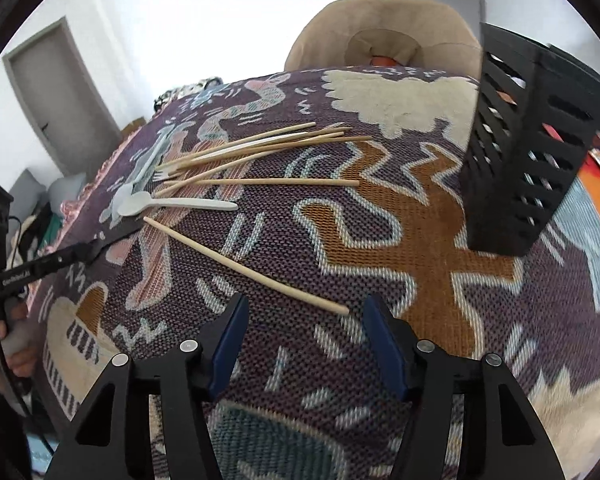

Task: Organize utensils
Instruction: 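Reach the right gripper to a wooden stick and close on it, then lift the wooden stick with the right gripper and drop it into the black holder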

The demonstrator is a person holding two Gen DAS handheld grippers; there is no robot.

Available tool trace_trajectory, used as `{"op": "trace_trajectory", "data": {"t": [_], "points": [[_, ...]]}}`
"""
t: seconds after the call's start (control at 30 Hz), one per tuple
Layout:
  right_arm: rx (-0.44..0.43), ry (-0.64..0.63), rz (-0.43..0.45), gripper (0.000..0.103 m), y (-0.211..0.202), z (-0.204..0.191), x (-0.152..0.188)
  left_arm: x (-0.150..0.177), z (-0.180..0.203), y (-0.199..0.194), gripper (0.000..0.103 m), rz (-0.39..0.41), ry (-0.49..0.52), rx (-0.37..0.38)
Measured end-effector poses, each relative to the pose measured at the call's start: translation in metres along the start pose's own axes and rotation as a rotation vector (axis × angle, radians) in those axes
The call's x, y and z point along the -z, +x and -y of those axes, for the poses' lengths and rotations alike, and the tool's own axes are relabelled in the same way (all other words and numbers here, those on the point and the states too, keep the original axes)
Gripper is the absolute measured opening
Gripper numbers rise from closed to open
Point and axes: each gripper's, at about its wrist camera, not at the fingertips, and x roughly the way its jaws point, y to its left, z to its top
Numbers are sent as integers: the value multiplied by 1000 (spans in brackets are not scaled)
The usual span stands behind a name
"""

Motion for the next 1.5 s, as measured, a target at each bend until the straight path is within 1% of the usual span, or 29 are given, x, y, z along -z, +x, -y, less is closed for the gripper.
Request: {"op": "trace_trajectory", "data": {"t": [0.03,0.07,0.1,0.13,0.2,0.23,0.27,0.3,0.37,0.4,0.43,0.53,0.7,0.77,0.8,0.87,0.9,0.93,0.97,1.0,1.03,1.1,1.17,1.23,1.3,1.37,1.43,1.47,1.5], "points": [[-2,-15,-2,59,2,-2,-1,0,-1,1,20,-3,-6,9],[1,-31,-4,57,3,-4,-1,-1,-2,3,8,-14,-16,22],[6,-47,-7,54,3,-6,0,0,-4,4,5,-21,-29,35],[8,-60,-10,51,3,-8,1,0,-5,3,4,-15,-37,40],[-1,-81,-15,37,1,-12,4,0,-5,-1,2,-6,-44,55],[-11,-85,-17,32,0,-13,6,0,-4,-3,2,0,-45,60],[-15,-86,-16,22,-1,-13,7,0,-3,-5,1,6,-43,63],[-20,-83,-16,17,-2,-13,9,0,-1,-9,1,15,-39,70],[-45,-70,-11,15,-6,-14,13,-1,2,-15,1,29,-31,80],[-59,-67,-5,9,-8,-14,15,-1,3,-18,0,36,-27,84],[-67,-66,3,6,-10,-16,17,-2,4,-21,0,42,-25,87],[-103,-58,38,5,-21,-19,22,-2,8,-30,0,59,-19,96],[-146,-16,132,4,-53,-19,28,-3,14,-48,0,94,3,95],[-144,-13,161,4,-64,-20,30,-5,17,-53,0,106,13,93],[-127,-17,165,4,-67,-21,31,-6,20,-57,0,115,23,91],[-114,6,132,4,-64,-17,30,-7,25,-61,0,126,44,80],[-113,14,106,7,-60,-14,30,-7,28,-62,0,131,52,75],[-102,15,88,13,-56,-12,30,-7,30,-64,0,134,57,75],[-72,13,62,36,-50,-11,31,-8,31,-65,0,136,59,77],[-50,7,55,58,-46,-11,31,-8,32,-66,0,138,61,76],[-47,-4,58,61,-44,-13,32,-7,33,-67,0,141,66,74],[-74,-24,62,61,-39,-17,31,-7,34,-69,0,145,72,69],[-66,-42,56,61,-32,-20,30,-6,34,-71,0,148,73,64],[-48,-65,43,57,-25,-23,28,-5,33,-73,0,150,71,57],[-48,-88,9,44,-13,-29,27,-5,32,-76,0,154,71,51],[-29,-126,9,41,-9,-36,29,-5,31,-79,0,159,74,45],[-12,-163,5,35,-10,-42,31,-5,31,-81,0,162,77,42],[-23,-168,-1,18,-11,-43,32,-5,32,-82,0,165,79,41],[-36,-163,-8,9,-12,-43,32,-5,32,-82,0,166,81,41]]}}
